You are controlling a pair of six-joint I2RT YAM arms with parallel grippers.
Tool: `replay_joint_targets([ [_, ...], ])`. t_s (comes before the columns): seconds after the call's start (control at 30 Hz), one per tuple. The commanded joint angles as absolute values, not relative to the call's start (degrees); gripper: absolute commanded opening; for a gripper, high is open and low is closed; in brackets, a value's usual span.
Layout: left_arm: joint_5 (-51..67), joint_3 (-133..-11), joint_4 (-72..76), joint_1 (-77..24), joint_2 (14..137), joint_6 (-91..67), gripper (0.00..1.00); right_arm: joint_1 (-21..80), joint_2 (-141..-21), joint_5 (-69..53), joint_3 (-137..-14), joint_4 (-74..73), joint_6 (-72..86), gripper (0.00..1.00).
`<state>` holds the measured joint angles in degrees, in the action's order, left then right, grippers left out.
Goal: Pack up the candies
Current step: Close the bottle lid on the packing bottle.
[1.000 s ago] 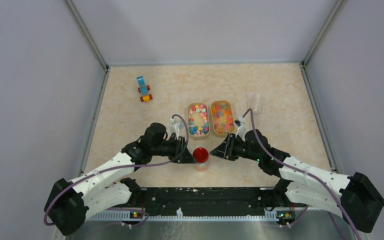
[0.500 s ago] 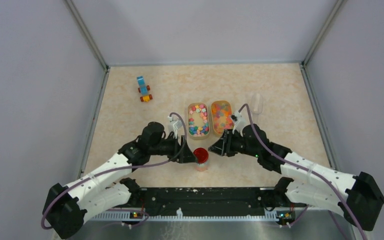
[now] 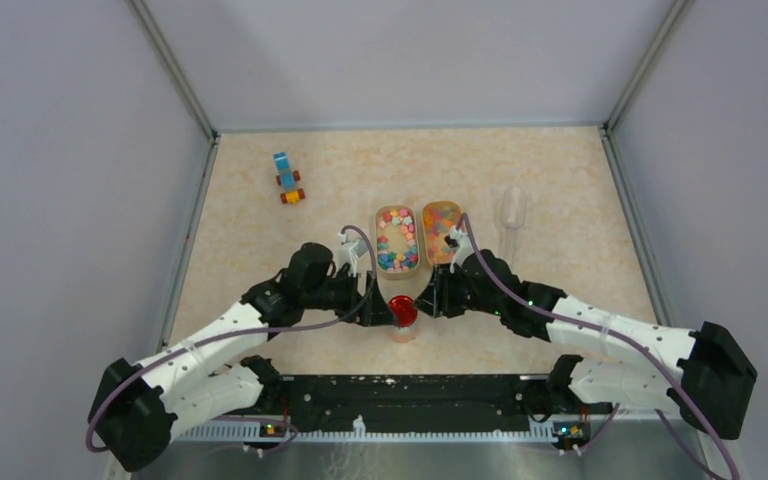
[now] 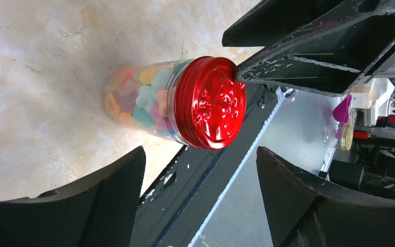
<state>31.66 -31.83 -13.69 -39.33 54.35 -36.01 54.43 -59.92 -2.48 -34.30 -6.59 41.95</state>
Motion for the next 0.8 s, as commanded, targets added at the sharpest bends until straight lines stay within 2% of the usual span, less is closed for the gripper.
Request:
replay_joint_targets([
  [0.0, 31.5, -32.7, -10.7, -39.5, 55.5, -35.2, 0.83, 55.1, -60.2, -0.2, -36.2, -7.0, 40.5, 0.39],
  [0.57, 27.4, -29.5, -9.9, -39.4, 57.1, -35.3, 0.78, 57.0, -60.9, 2.7, -34.7, -7.4, 40.6, 0.39],
  [0.77, 27.9, -27.0, -6.7, -39.1, 59.8, -36.0, 0.69, 58.0, -61.6, 4.0, -34.9, -8.2, 40.3, 0.38],
])
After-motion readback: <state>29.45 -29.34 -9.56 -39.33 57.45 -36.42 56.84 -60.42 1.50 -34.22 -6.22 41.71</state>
